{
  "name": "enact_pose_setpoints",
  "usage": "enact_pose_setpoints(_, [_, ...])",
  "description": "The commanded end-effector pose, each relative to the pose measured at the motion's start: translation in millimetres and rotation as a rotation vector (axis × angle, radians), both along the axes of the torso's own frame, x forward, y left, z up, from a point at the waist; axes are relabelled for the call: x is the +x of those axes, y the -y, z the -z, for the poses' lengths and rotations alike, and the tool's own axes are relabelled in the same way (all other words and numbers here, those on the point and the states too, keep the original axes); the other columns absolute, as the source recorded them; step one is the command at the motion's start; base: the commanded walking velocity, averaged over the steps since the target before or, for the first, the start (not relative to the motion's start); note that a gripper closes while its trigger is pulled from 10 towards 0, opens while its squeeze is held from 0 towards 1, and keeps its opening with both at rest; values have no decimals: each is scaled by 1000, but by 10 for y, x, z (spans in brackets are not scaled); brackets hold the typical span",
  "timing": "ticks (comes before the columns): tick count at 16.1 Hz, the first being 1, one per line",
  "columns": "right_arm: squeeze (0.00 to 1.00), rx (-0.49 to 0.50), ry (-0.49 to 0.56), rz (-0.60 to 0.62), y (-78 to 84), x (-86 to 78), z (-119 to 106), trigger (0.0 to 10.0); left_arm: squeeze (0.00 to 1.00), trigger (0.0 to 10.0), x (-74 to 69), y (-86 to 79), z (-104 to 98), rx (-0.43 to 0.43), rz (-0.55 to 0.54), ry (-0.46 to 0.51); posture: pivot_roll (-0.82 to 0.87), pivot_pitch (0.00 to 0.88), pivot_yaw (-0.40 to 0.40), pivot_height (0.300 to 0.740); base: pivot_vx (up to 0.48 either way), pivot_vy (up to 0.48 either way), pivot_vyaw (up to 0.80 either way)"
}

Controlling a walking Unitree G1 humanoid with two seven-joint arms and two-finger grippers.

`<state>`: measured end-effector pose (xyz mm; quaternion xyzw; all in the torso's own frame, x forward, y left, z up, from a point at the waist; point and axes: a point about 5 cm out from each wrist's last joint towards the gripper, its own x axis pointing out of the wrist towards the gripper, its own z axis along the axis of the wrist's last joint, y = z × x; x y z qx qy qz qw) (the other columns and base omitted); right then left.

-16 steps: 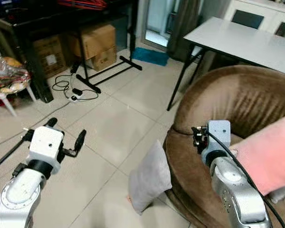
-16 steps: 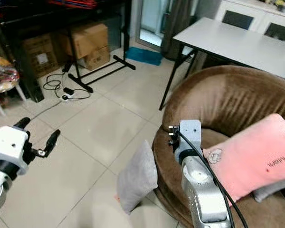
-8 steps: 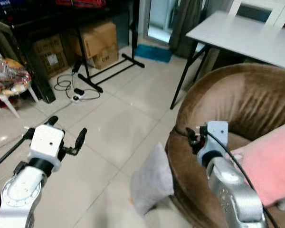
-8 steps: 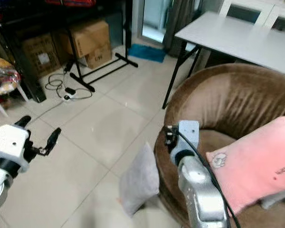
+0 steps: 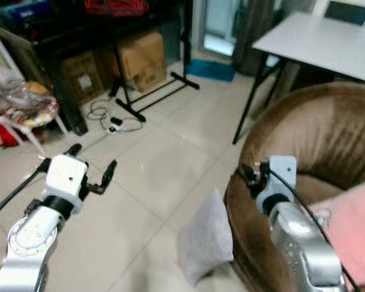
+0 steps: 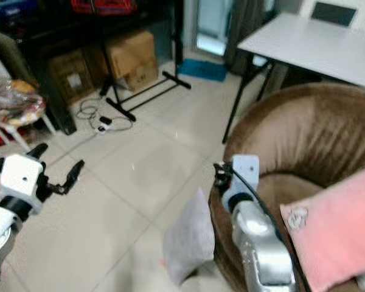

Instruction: Move the pillow to the sofa from floor

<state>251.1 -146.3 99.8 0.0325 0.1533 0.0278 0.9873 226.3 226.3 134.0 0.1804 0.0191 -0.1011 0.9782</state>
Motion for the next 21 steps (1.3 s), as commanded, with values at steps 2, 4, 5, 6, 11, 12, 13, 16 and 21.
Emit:
enact_pose_setpoints(2, [0,3,16,-19,-50,13,-48,10000,0,10000,-16,-19,-5,-5,3,3,28,0,34,740,298,0,669])
enact_pose_setpoints(4, [0,25,4,-2,-46,12,-34,10000,0,10000,-14,-21,3,-7,4,4,32,0,26,740,300,0,0])
enact_pose_setpoints(5, [0,21,5,-6,-45,13,-35,10000,0,10000,-14,-20,4,-7,4,5,32,0,26,740,300,0,0])
enact_pose_setpoints(6, [0,10,1,-12,-45,15,-29,10000,0,10000,-14,-18,4,-7,5,6,32,0,26,740,296,0,0])
enact_pose_setpoints(11, [0,31,-10,-102,-98,12,5,10000,0,10000,-33,-21,28,2,0,3,39,0,16,740,178,0,0])
enact_pose_setpoints(12, [0,22,-19,-125,-104,12,22,10000,0,10000,-32,-25,33,8,-2,3,42,0,15,740,0,0,0])
enact_pose_setpoints(13, [0,19,-23,-123,-90,21,34,10000,0,10000,-30,-29,35,10,-6,5,46,0,11,730,0,0,0])
enact_pose_setpoints(16, [0,3,-16,-112,-26,50,50,10000,0,10000,-35,-57,52,9,-36,1,49,0,1,700,0,0,0])
enact_pose_setpoints(21, [0,8,-17,-123,-34,53,66,10000,0,10000,-30,-80,61,11,-66,11,50,0,-1,655,0,0,0])
